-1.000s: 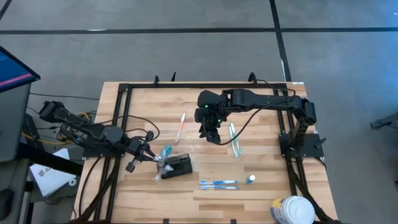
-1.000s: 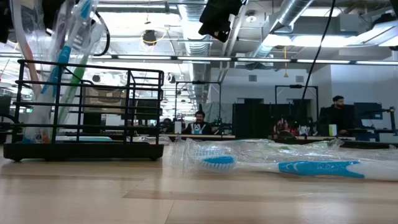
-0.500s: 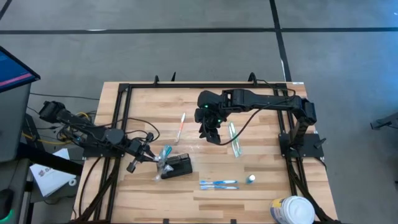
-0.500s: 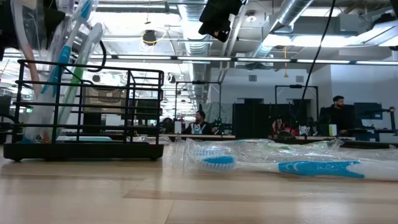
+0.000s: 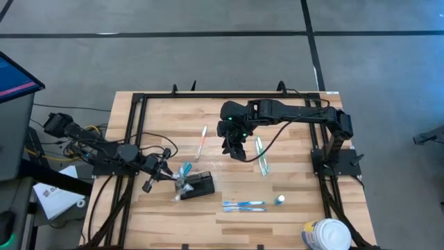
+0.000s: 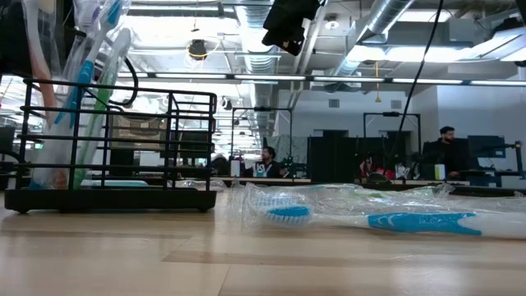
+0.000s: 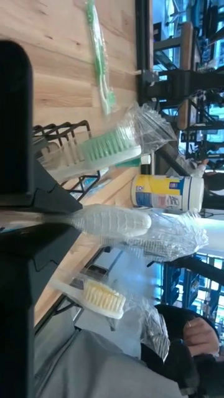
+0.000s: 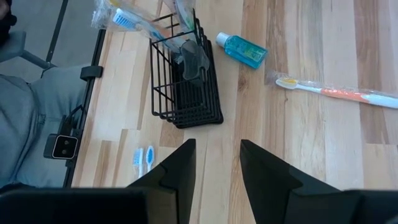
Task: Pick & Place toothbrushing station
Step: Put the white violet toothbrush into the black toothbrush rack
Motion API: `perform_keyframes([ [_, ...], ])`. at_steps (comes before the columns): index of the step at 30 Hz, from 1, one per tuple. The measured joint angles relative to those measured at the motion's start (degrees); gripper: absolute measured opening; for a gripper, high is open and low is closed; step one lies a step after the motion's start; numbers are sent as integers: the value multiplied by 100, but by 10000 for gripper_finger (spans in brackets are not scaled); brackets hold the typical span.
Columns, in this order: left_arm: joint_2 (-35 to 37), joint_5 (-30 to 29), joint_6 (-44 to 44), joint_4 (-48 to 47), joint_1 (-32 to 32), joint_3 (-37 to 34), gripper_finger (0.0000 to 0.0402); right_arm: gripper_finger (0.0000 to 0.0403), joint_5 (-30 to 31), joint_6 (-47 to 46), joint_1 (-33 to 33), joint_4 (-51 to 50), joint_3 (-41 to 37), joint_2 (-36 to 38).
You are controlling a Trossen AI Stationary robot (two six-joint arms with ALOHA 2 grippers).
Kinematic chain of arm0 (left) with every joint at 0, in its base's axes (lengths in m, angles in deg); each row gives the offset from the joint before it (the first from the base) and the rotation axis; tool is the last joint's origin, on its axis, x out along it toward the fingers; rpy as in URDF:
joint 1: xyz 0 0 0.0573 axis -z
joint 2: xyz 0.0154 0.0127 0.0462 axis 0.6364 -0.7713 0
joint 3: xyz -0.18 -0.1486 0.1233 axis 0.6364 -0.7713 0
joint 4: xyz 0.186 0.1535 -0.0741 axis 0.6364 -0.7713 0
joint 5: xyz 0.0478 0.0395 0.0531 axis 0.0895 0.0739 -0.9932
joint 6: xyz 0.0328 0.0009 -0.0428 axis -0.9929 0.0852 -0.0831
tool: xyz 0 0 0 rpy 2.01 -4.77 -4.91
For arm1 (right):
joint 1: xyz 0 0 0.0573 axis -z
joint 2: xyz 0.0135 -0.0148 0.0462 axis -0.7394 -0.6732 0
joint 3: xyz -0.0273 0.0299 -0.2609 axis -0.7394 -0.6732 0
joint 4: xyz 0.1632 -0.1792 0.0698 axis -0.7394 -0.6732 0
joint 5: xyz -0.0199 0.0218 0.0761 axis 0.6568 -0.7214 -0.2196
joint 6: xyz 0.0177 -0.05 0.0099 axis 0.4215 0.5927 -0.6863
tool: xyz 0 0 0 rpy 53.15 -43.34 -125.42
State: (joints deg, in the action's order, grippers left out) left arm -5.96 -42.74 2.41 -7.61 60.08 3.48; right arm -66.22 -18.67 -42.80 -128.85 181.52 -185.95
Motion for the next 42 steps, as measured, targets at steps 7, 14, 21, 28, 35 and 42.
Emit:
perform_keyframes([
  [7,-1,2,-2,16,0,0,43,116,0,-2,0,-4,0,0],
  [14,-1,4,0,17,0,0,46,116,0,-2,0,-7,0,0],
  [21,-1,30,-2,17,0,0,47,116,0,-15,0,-11,0,0],
  [28,-1,63,37,19,0,0,47,116,0,-17,0,-11,0,0],
  [35,0,-109,21,18,0,0,54,116,0,-15,0,-11,0,0],
  [42,1,-151,17,19,0,0,104,116,0,-17,0,-11,0,0],
])
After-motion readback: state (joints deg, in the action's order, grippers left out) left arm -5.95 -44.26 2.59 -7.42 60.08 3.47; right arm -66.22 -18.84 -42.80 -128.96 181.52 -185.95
